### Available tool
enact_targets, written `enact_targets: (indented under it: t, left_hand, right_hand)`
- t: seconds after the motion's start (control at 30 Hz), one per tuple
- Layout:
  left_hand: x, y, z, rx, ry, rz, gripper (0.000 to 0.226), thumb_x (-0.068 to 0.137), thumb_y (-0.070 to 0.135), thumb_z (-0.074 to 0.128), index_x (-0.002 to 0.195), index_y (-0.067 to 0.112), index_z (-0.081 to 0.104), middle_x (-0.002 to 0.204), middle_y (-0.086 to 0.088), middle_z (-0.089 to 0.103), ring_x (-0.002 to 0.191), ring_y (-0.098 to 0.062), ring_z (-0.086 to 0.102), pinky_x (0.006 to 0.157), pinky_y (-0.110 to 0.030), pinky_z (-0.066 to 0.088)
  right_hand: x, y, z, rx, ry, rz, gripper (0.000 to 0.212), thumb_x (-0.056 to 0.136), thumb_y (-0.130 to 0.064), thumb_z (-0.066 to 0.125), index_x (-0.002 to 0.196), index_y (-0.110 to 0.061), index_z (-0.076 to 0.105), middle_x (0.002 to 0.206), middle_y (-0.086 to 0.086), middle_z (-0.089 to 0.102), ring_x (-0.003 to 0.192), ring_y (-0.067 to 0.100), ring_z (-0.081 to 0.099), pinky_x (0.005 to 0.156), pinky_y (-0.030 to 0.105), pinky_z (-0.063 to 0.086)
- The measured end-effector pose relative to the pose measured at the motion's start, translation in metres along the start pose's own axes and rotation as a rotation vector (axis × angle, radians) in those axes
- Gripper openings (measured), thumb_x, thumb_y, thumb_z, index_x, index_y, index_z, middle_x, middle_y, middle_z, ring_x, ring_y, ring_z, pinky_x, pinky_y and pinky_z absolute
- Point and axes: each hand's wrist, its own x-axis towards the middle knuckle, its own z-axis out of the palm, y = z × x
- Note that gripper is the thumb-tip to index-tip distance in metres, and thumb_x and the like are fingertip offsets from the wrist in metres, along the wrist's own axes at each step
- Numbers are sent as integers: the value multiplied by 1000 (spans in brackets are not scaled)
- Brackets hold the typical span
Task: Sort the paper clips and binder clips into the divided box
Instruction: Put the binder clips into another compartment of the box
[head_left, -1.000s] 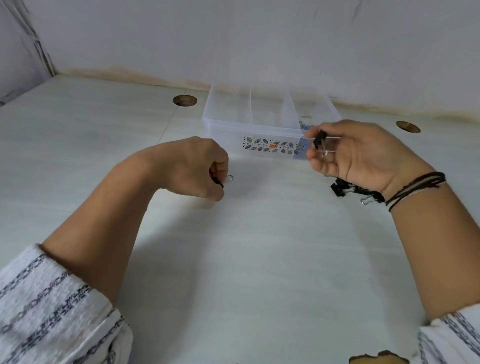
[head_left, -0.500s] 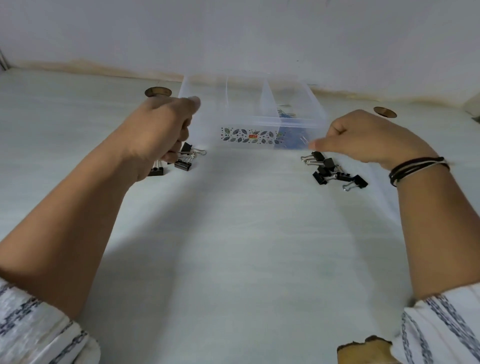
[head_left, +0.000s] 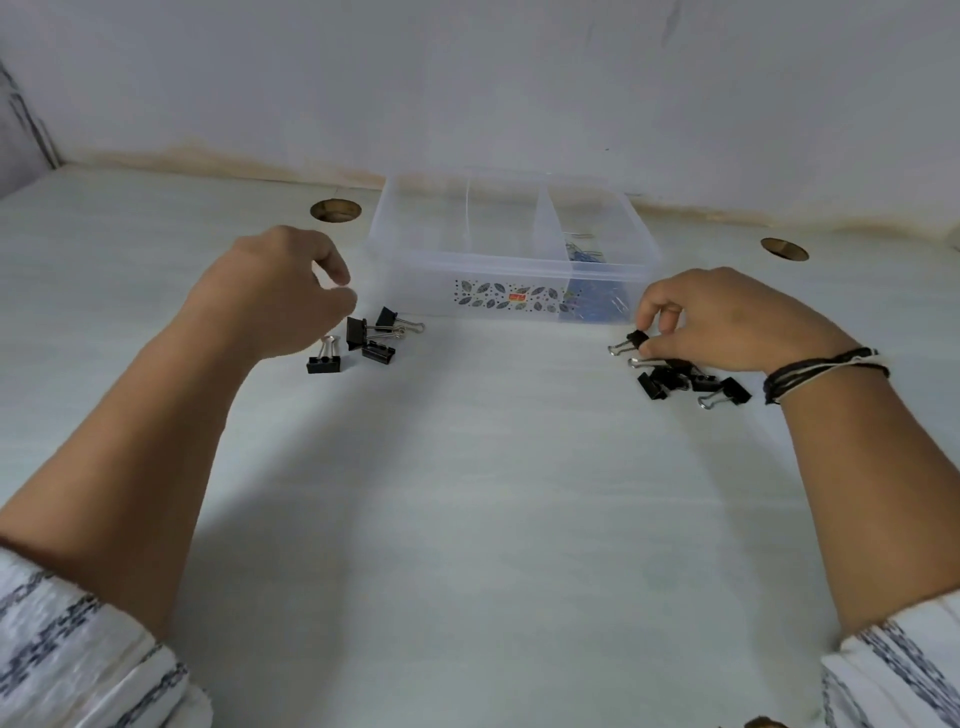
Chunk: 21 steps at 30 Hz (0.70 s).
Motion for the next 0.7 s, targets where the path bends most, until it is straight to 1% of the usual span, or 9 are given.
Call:
enact_targets:
  t: [0.1, 0.17, 0.23, 0.3, 0.37, 0.43, 0.53, 0.6, 0.7]
  left_hand:
    - [1, -7, -3, 78, -142, 21, 33, 87, 41, 73, 118, 34, 65, 105, 5, 65, 96, -23, 57, 81, -33, 41]
    - [0, -9, -1, 109, -232, 57, 42, 86, 42, 75, 126, 37, 63, 114, 7, 64, 100, -21, 57, 84, -32, 40]
    - [0, -11, 1, 117, -287, 89, 42, 85, 37, 77, 125, 38, 65, 116, 9, 64, 101, -19, 57, 85, -30, 39]
    - [0, -10, 3, 88, -281, 110, 34, 85, 31, 78, 117, 37, 69, 112, 11, 67, 91, -15, 58, 76, -28, 40]
    - [1, -10, 4, 57, -248, 125, 28, 82, 29, 81, 108, 35, 71, 105, 12, 70, 81, -6, 57, 65, -25, 41]
    - [4, -12, 6, 13, -206, 107, 26, 79, 28, 82, 101, 30, 69, 100, 11, 69, 80, -6, 59, 63, -24, 42]
    - [8, -14, 4, -374, -296, -39, 32, 73, 20, 82, 99, 17, 64, 93, -4, 66, 60, -17, 49, 54, -27, 35]
    - [8, -12, 4, -657, -393, -130, 28, 72, 14, 71, 97, 10, 59, 92, -11, 56, 48, -14, 33, 44, -24, 27]
    - [5, -8, 6, -1014, -456, -245, 24, 82, 0, 43, 98, 13, 56, 83, -8, 52, 42, -9, 23, 41, -21, 18]
  right_hand:
    - [-2, -4, 1, -5, -12, -58, 12, 83, -33, 79, 88, -31, 69, 91, -11, 63, 80, 9, 58, 66, 29, 43]
    - [-4, -8, 1, 4, -18, -60, 10, 84, -30, 79, 85, -31, 69, 86, -7, 63, 75, 14, 62, 62, 31, 46]
    - [-6, -10, 0, 11, -3, -79, 12, 82, -32, 80, 82, -30, 69, 89, -3, 67, 81, 18, 67, 69, 30, 52]
    - [-8, -10, -2, 74, 14, -92, 15, 81, -34, 82, 84, -28, 68, 94, -10, 68, 82, 5, 64, 65, 27, 48]
    - [-9, -8, -4, 352, -22, -54, 15, 84, -30, 80, 92, -22, 71, 93, -8, 72, 63, 1, 61, 54, 21, 42]
    - [-9, -3, -11, 850, -194, 35, 21, 90, -22, 71, 102, -5, 72, 85, 6, 69, 39, 4, 39, 39, 16, 25]
    - [-8, 4, -19, 1428, -493, 146, 35, 82, -22, 54, 90, 6, 72, 69, 7, 52, 35, 1, 20, 32, 12, 11]
    - [-7, 8, -19, 1577, -582, 137, 38, 77, -23, 43, 76, 2, 72, 64, 4, 46, 39, 3, 14, 26, 10, 16]
    - [-6, 9, -15, 1672, -622, 99, 42, 82, -26, 40, 80, 1, 72, 69, 4, 51, 39, 3, 24, 25, 10, 22]
